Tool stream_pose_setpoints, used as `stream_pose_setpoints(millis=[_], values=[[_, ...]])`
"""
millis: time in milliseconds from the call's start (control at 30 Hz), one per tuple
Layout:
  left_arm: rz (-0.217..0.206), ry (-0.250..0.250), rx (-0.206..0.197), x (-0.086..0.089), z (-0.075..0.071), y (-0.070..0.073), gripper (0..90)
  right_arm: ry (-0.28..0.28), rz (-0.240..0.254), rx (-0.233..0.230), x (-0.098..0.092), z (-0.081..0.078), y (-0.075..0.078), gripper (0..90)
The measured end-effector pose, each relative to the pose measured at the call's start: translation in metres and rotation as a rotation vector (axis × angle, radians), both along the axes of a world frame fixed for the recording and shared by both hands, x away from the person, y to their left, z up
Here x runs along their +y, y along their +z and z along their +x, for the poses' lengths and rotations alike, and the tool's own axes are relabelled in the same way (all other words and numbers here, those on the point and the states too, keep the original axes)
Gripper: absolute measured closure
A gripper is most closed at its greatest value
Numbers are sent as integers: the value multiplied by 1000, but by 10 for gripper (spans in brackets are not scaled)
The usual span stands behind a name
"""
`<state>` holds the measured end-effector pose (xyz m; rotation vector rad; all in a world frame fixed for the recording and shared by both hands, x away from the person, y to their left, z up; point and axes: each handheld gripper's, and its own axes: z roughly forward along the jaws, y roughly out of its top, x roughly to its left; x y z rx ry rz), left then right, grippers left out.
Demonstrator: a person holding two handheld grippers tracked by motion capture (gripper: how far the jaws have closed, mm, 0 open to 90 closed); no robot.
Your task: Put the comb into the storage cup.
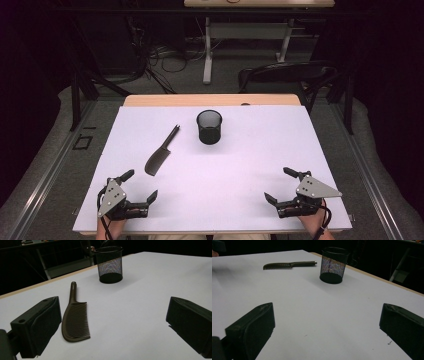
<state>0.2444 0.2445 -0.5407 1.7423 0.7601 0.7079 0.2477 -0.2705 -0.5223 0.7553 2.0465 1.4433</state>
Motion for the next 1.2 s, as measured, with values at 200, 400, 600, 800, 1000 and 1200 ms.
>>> stream_pose_setpoints(millis=[200,400,600,800,1000,1200], values=[[-2,14,7,0,1,1,2,6,-3,10,0,1,-1,0],[4,21,25,-3,3,3,2,8,-8,14,0,1,-1,0],[17,36,53,-10,9,4,2,8,-8,15,1,1,-1,0],[31,46,64,-13,12,5,2,12,-8,17,1,1,-2,0],[31,66,63,-13,17,9,3,12,-8,18,1,1,-2,0],[26,65,73,-15,24,10,3,13,-12,18,3,1,-2,0]])
